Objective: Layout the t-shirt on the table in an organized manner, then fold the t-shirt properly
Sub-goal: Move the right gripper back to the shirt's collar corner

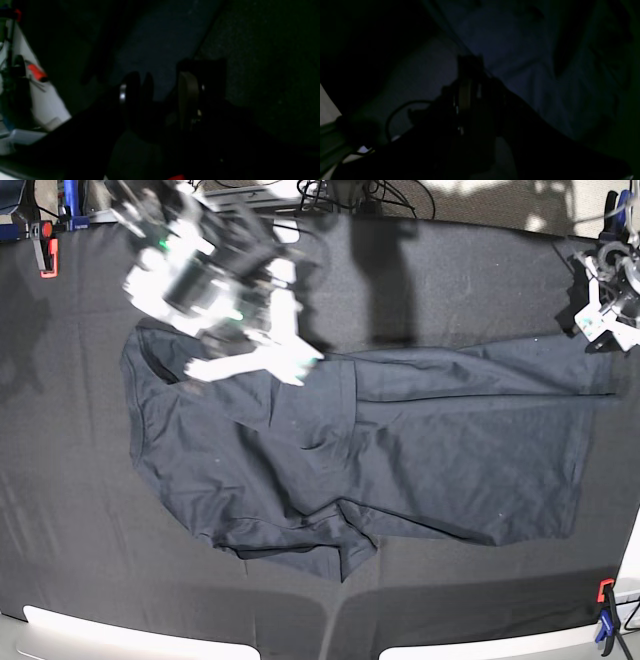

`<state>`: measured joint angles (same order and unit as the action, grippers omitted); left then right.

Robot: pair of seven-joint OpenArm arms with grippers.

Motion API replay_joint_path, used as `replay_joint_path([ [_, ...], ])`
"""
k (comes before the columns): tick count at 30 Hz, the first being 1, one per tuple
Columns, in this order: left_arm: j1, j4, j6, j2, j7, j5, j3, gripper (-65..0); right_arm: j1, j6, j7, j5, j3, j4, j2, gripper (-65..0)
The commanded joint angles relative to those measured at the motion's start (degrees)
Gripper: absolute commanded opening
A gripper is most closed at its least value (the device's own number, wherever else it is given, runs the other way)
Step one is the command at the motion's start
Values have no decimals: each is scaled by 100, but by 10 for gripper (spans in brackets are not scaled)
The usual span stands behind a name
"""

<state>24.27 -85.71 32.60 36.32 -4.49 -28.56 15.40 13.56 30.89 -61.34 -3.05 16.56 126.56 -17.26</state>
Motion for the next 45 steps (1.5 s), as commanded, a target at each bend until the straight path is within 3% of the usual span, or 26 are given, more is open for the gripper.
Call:
replay_joint_path([
  [1, -66, 44, -85, 175, -173, 48, 57, -413, 48, -4, 66, -17, -149, 203, -66, -520],
  [12, -120, 437, -90, 481, -339, 2, 50, -419, 750, 20, 76, -627, -1517, 844, -146, -520],
  [23, -428, 892, -90, 450, -328, 2, -44, -436, 1268, 214, -129, -940, -1676, 844, -205, -520],
  [25, -426, 1038, -90, 452, -332, 4, -153, -494, 1381, 326, -129, -938, -1676, 844, -352, -520],
  [28, -426, 1102, -90, 450, -332, 4, -380, -650, 1513, 345, -125, -894, -1676, 844, -702, -520],
  [30, -428, 1099, -90, 450, -334, 4, -527, -650, 1558, 345, -90, -649, -1683, 844, -970, -520],
  [32, -428, 1095, -92, 450, -332, 4, -610, -650, 1722, 341, 520, -251, -1803, 844, -1169, -520],
  [36, -428, 1095, -90, 452, -323, 2, -612, -650, 1864, 332, 1624, -243, -2055, 485, -1440, -505],
  [40, -426, 1095, -90, 450, -308, 4, -614, -650, 1768, 297, 1788, -151, -2020, 42, -1609, -393],
  [45, -428, 1095, -90, 450, -304, 2, -612, -650, 1340, 684, 2299, -39, -1755, -586, -1609, -385],
])
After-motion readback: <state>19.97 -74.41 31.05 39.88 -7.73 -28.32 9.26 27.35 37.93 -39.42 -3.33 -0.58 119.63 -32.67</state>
